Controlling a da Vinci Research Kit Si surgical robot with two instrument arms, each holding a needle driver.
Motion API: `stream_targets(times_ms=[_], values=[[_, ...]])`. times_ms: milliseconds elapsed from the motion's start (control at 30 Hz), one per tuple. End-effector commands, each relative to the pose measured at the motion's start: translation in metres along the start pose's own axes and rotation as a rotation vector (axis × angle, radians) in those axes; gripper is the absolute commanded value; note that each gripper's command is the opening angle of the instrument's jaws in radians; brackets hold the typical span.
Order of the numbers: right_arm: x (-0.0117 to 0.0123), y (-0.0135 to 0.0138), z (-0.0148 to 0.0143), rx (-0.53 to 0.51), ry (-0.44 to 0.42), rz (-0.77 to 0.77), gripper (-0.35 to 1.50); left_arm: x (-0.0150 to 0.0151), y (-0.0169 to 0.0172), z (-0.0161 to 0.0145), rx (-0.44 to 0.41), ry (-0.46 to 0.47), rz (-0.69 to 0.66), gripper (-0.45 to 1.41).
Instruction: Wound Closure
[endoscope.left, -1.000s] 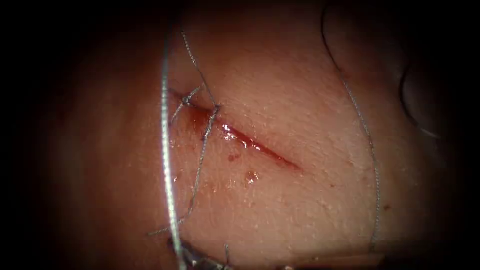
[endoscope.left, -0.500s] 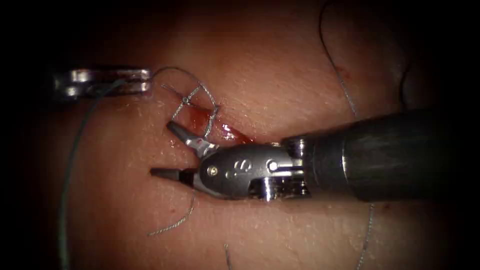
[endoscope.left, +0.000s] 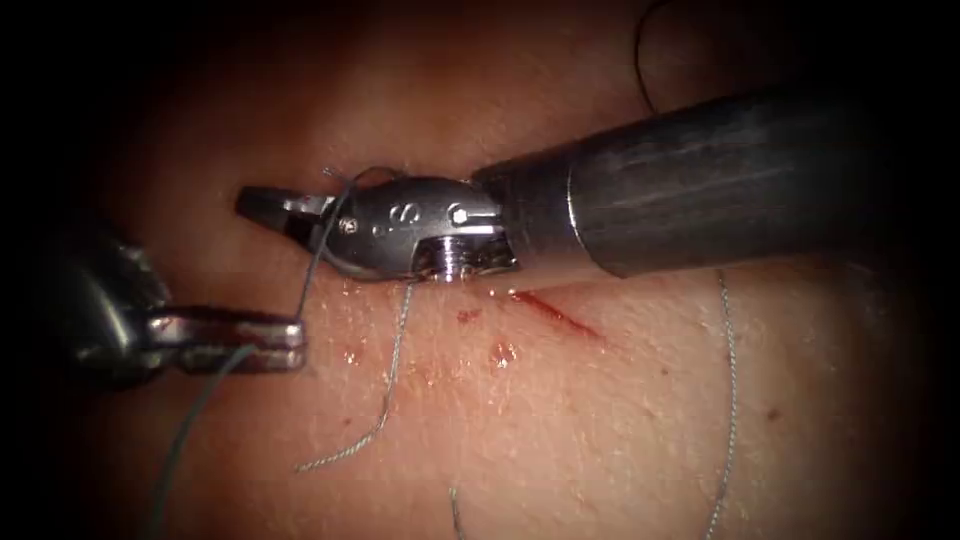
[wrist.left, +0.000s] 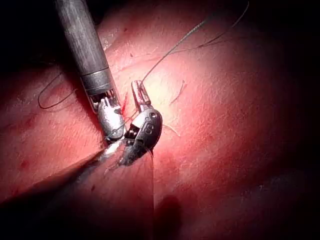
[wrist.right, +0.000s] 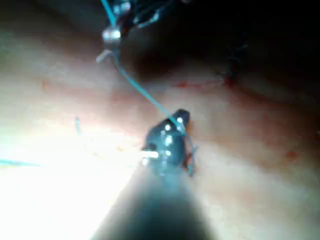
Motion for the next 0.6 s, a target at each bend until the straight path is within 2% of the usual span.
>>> stream_targets(times_ms=[33, 200, 500, 567, 600], values=[[0.0001, -0.0005, -0.0002, 0.009, 0.019, 0.020, -0.35, -0.0009, 0.0006, 0.0003, 0.005, -0.001, -0.008, -0.45], [0.0008, -0.0011, -0.0013, 0.082, 0.155, 0.130, -0.35, -0.0036, 0.0009, -0.0003, 0.028, -0.008, -0.017, -0.45], [0.0009, -0.0012, -0.0013, 0.159, 0.322, 0.237, -0.35, -0.0069, 0.0014, -0.0012, 0.049, 0.002, -0.043, -0.45], [0.0009, -0.0011, -0.0013, 0.177, 0.339, 0.255, -0.30, -0.0071, 0.0014, -0.0013, 0.052, 0.002, -0.041, -0.45], [0.0009, -0.0011, -0.0013, 0.198, 0.357, 0.267, -0.20, -0.0071, 0.0013, -0.0015, 0.055, 0.004, -0.042, -0.45]])
